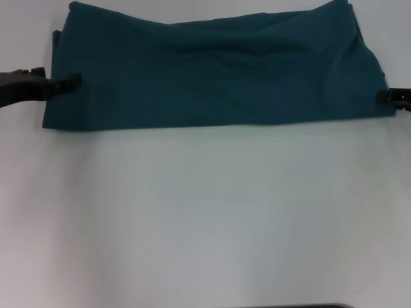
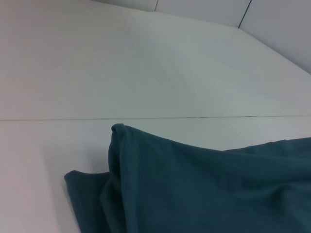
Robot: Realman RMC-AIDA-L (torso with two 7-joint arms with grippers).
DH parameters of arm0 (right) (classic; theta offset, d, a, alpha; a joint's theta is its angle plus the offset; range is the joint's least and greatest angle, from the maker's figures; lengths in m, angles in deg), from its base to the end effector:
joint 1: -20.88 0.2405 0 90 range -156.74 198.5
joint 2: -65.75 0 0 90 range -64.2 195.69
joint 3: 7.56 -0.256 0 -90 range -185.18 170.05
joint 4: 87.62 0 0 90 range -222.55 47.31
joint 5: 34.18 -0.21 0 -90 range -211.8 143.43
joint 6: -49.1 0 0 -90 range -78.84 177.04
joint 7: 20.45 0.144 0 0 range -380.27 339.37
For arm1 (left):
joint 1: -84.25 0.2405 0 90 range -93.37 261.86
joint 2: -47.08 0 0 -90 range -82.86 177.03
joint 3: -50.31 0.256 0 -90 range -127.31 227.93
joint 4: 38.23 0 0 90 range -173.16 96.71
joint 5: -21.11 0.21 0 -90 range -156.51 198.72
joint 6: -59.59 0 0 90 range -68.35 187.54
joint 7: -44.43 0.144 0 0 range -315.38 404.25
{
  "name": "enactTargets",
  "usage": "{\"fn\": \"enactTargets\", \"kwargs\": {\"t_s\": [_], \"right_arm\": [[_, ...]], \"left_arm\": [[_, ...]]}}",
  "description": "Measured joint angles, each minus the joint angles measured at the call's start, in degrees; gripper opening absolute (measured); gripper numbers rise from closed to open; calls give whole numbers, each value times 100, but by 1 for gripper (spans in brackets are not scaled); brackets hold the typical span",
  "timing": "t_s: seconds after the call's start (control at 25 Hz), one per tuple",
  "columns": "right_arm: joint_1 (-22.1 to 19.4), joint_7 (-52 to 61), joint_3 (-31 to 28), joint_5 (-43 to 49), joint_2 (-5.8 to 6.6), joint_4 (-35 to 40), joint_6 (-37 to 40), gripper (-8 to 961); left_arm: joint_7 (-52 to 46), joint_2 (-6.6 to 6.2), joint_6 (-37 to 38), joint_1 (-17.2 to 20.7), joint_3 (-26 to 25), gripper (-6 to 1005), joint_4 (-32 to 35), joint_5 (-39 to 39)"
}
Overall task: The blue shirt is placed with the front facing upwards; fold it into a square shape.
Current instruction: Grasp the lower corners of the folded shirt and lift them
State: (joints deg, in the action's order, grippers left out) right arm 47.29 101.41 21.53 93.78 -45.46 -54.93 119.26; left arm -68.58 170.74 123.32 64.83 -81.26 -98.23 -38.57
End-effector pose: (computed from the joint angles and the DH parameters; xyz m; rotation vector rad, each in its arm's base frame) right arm 0.3796 0.3305 0.0612 -1.9262 1.6984 0.4827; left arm -0.3046 0.3480 0.0350 -2.1633 -1.1246 -0.4098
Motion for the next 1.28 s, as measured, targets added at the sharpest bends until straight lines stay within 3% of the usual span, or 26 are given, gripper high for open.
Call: {"fn": "enactTargets", "kwargs": {"t_s": [0.68,0.92,1.12,1.28], "right_arm": [[37,-46,-2,0,-51,0,-97,503],[97,-48,31,0,-64,-19,-225,398],[167,-55,123,6,-44,-154,-292,167],[171,-58,111,8,-29,-163,-259,58]], "left_arm": [[32,-7,0,-1,0,818,-14,0],[34,-9,-7,-1,0,812,-10,2],[35,-9,-10,1,0,807,2,43],[17,-22,-7,23,-1,804,-1,51]]}}
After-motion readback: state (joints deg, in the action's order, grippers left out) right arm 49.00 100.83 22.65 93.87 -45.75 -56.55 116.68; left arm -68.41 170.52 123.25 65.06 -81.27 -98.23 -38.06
